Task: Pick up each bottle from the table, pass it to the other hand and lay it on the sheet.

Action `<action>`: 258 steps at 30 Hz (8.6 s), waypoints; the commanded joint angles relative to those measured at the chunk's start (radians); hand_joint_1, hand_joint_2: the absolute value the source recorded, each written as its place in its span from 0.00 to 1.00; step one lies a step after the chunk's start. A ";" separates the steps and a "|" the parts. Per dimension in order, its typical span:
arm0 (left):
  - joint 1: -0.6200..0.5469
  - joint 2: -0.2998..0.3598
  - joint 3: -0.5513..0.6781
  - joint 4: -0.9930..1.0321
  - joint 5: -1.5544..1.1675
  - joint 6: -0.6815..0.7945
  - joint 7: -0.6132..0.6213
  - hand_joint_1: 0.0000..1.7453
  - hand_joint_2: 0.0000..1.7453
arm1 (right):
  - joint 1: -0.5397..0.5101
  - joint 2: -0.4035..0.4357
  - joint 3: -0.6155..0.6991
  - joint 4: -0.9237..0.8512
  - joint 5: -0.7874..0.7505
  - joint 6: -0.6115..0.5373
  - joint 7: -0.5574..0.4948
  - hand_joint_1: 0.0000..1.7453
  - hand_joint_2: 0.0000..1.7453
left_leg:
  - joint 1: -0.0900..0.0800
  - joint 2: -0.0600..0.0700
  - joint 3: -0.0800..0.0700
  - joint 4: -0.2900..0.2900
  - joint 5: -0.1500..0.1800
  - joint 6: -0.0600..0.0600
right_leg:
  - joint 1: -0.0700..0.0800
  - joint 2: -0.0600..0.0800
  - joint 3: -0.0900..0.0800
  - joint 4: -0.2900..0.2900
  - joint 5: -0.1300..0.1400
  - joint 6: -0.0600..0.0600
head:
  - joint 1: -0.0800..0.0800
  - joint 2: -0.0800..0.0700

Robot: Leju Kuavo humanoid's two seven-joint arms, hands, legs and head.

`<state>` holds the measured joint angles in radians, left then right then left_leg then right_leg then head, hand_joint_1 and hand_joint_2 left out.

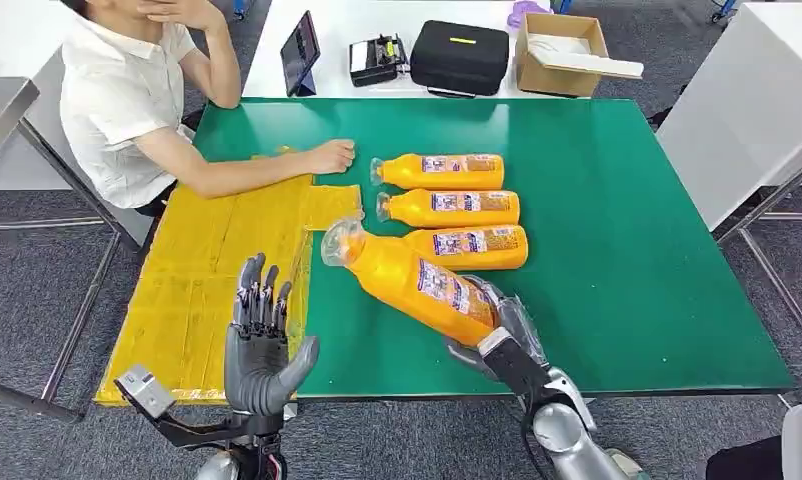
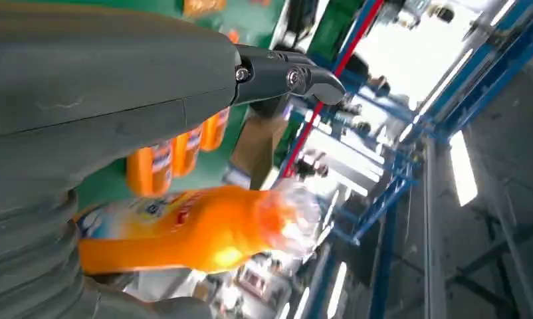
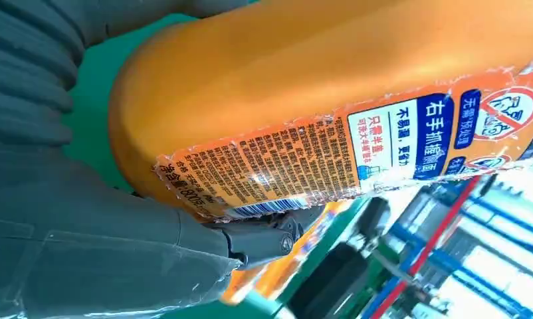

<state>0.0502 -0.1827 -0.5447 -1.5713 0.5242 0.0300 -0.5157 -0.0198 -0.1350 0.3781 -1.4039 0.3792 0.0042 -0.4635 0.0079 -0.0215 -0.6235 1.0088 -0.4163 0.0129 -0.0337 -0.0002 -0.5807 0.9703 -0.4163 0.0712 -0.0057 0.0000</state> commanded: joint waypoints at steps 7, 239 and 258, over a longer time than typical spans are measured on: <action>-0.056 0.007 -0.013 0.120 0.011 -0.046 0.007 0.00 1.00 | -0.064 0.016 0.076 0.022 -0.044 0.050 -0.017 1.00 1.00 | 0.001 0.003 0.004 0.000 -0.001 0.000 | 0.002 0.002 0.003 -0.001 -0.001 -0.004 | 0.000 0.000; -0.255 -0.083 0.104 0.379 -0.745 0.321 0.011 0.00 1.00 | -0.248 0.015 -0.048 0.355 0.517 -0.469 0.071 0.00 1.00 | 0.000 0.003 0.003 0.001 0.001 0.001 | 0.001 0.002 0.004 0.000 0.001 -0.003 | 0.000 0.000; -0.250 -0.077 0.066 0.413 -0.752 0.456 0.086 0.00 1.00 | -0.326 -0.014 0.007 0.556 0.651 -0.337 0.280 0.00 1.00 | -0.001 0.004 0.005 0.001 0.001 0.001 | 0.001 0.002 0.005 0.000 0.001 -0.003 | 0.000 0.000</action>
<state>-0.1916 -0.2724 -0.4582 -1.1696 -0.2274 0.4868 -0.4593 -0.2988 -0.1217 0.3307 -0.9487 1.0124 -0.4067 -0.2407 0.0055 -0.0217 -0.6228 1.0089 -0.4132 0.0139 -0.0353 -0.0008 -0.5791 0.9707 -0.4144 0.0727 -0.0053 0.0000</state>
